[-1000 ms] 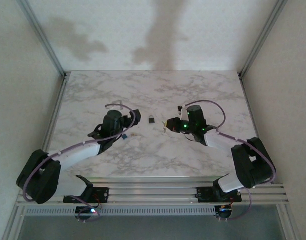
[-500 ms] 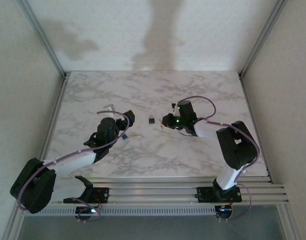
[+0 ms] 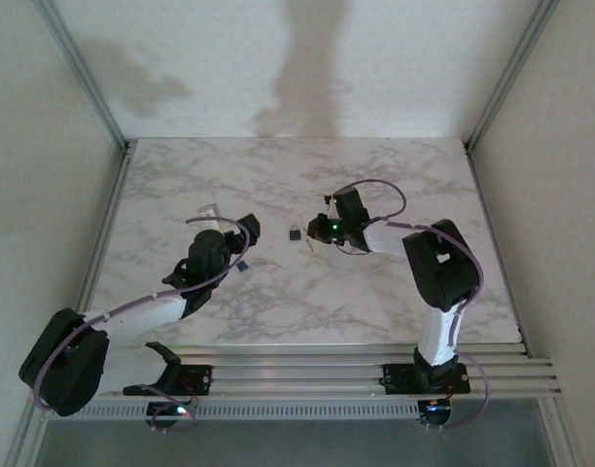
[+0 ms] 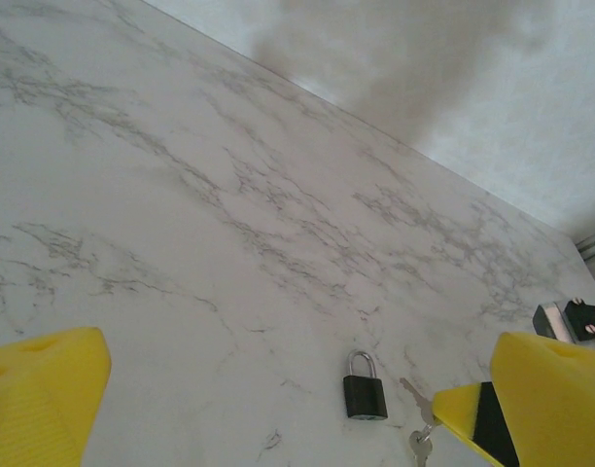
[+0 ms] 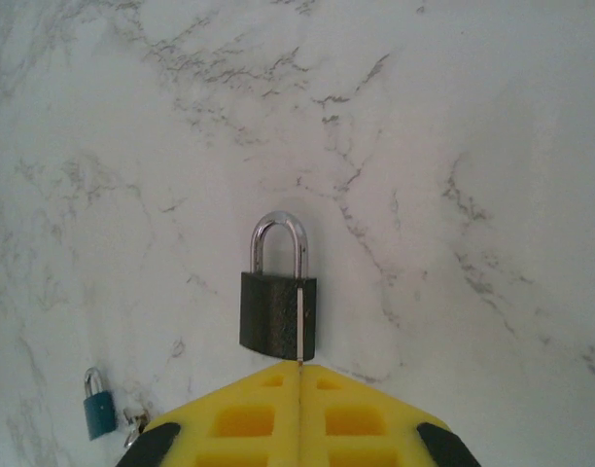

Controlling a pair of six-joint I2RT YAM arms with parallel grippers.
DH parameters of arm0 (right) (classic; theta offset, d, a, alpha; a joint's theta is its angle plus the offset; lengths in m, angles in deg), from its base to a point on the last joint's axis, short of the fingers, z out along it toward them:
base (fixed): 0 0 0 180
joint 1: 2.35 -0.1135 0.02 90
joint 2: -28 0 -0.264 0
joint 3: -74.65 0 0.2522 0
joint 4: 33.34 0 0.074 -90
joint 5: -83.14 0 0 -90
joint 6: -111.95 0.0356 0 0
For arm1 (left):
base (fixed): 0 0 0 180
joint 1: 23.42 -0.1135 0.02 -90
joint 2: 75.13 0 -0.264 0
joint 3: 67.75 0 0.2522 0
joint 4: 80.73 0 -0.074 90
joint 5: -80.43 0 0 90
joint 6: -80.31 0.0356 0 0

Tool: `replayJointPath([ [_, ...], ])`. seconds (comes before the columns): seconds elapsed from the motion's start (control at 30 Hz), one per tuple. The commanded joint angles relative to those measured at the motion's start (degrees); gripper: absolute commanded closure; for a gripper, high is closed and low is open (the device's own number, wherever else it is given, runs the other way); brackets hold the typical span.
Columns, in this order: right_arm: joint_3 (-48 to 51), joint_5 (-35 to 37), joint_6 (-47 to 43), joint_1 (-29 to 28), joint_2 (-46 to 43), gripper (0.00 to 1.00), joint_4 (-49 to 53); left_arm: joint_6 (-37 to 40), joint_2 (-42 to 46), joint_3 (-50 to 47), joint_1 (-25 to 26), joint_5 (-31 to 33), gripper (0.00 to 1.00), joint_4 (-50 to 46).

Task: Lock with the key

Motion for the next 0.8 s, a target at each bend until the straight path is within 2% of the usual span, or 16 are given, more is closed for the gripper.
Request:
replayJointPath([
  [0.0,-2.7,1.8,0.28,-0.51,1.35,1.0,2.58,-0.74,-0.22,-0.26,0.24,0.47,0.0,0.42],
  [0.6,-8.58,2.43,-0.51,-0.67,6.21,1.0,8.82,-0.65,-1.04,0.35,0.26,0.04,0.0,0.29],
  [0.77,-10.13,2.56,-1.48,-0.85,6.94,0.95,11.47,-0.56,-1.4,0.48,0.25,-0.18,0.0,0.29],
])
